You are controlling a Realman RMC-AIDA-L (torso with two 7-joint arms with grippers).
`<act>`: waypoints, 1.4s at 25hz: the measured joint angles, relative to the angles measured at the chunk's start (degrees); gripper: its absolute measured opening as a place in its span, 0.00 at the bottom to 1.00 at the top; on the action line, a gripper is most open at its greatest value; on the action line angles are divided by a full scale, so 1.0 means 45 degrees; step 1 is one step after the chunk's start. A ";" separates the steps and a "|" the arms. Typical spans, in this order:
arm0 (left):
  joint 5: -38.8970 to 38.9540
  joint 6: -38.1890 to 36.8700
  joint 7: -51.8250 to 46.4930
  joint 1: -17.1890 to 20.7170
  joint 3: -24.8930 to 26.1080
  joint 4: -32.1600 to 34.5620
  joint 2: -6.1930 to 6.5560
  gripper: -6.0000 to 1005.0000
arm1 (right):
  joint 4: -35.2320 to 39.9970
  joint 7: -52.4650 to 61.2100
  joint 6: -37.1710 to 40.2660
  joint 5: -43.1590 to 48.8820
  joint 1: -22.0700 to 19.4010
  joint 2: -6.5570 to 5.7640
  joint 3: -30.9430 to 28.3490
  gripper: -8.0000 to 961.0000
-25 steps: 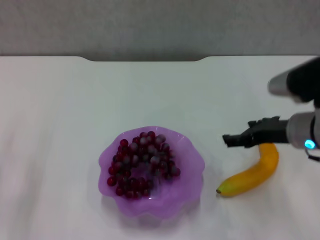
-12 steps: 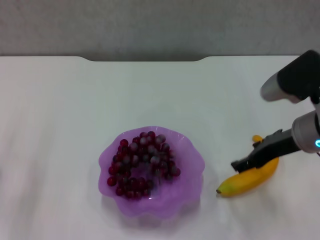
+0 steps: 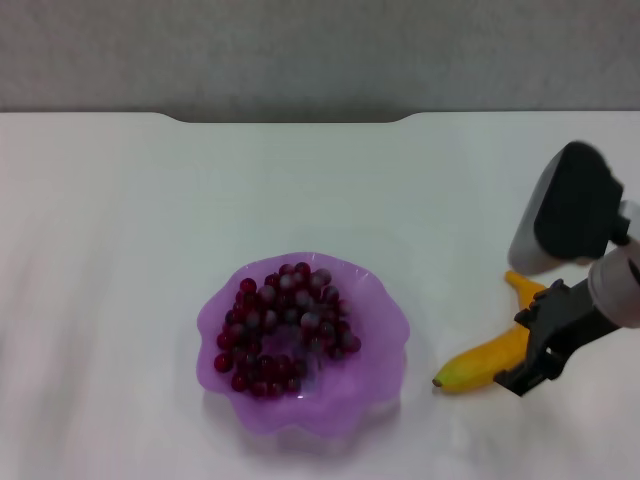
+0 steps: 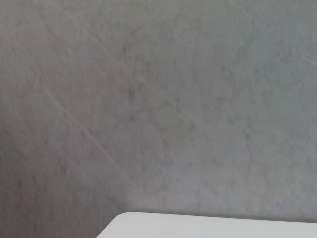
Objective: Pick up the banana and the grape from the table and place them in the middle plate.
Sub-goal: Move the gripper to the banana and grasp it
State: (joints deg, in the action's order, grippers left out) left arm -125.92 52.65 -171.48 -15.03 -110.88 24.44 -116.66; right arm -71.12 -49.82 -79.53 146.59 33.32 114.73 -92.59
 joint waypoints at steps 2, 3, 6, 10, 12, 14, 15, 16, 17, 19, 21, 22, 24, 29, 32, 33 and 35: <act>-0.0039 0.0000 0.0001 -0.0008 0.0012 0.0003 0.0007 0.88 | 0.0003 -0.0758 -0.0007 0.0239 0.0031 0.0001 0.0268 0.93; -0.0058 0.0000 0.0003 -0.0008 0.0022 0.0003 0.0012 0.88 | 0.0003 -0.1161 0.0030 0.0410 0.0041 0.0003 0.0396 0.93; -0.0074 0.0000 0.0011 0.0009 0.0056 0.0001 0.0023 0.88 | 0.0004 -0.2078 0.0379 0.1040 0.0046 0.0027 0.0820 0.93; -0.0081 0.0000 0.0015 0.0083 0.0085 -0.0002 0.0041 0.88 | 0.0003 -0.2455 0.1643 0.2337 -0.0139 0.0049 0.1837 0.93; -0.0087 0.0000 0.0018 0.0089 0.0102 -0.0002 0.0059 0.88 | 0.0010 -0.2454 0.2318 0.2936 -0.0271 0.0060 0.2524 0.93; -0.0102 0.0000 0.0024 0.0083 0.0108 -0.0002 0.0069 0.88 | 0.0020 -0.2458 0.2803 0.3150 -0.0397 0.0062 0.3130 0.93; -0.0110 0.0000 0.0028 0.0079 0.0109 -0.0002 0.0070 0.88 | 0.0023 -0.2463 0.3112 0.3220 -0.0445 0.0065 0.3511 0.93; -0.0114 0.0000 0.0034 0.0075 0.0111 -0.0002 0.0070 0.88 | 0.0024 -0.2476 0.3390 0.3266 -0.0497 0.0064 0.3752 0.93; -0.0116 0.0000 0.0037 0.0075 0.0110 -0.0002 0.0071 0.88 | 0.0020 -0.2486 0.3679 0.3292 -0.0549 0.0068 0.3998 0.93; -0.0119 0.0000 0.0039 0.0074 0.0111 -0.0002 0.0070 0.88 | -0.0003 -0.2504 0.3970 0.3282 -0.0625 0.0070 0.4260 0.93; -0.0122 0.0005 0.0040 0.0075 0.0111 -0.0002 0.0070 0.88 | -0.0003 -0.2521 0.4098 0.3206 -0.0702 0.0068 0.4351 0.93; -0.0122 0.0012 0.0040 0.0075 0.0111 -0.0002 0.0070 0.88 | -0.0013 -0.2553 0.4140 0.3142 -0.0739 0.0069 0.4371 0.93; -0.0124 0.0019 0.0040 0.0077 0.0111 -0.0002 0.0068 0.88 | -0.0077 -0.2736 0.4259 0.2803 -0.0837 0.0069 0.4396 0.93; -0.0124 0.0011 0.0073 -0.0023 0.0103 -0.0001 0.0069 0.88 | -0.0415 -0.3366 0.4248 0.1621 -0.0931 0.0045 0.4258 0.93; -0.0137 0.0006 0.0059 -0.0046 0.0090 0.0001 0.0076 0.88 | -0.0460 -0.3455 0.4186 0.1227 -0.0968 0.0038 0.4213 0.93; -0.0140 0.0005 0.0048 -0.0036 0.0090 0.0008 0.0077 0.88 | -0.0471 -0.3565 0.4125 0.0948 -0.0988 0.0039 0.4138 0.93; -0.0143 0.0001 0.0042 -0.0007 0.0100 0.0029 0.0079 0.88 | -0.0578 -0.3936 0.3853 0.0166 -0.1054 0.0041 0.3775 0.93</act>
State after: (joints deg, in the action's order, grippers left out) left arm -126.57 52.65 -171.29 -15.06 -110.43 24.57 -116.30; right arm -73.72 -67.53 -62.19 147.33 28.58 114.92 -75.61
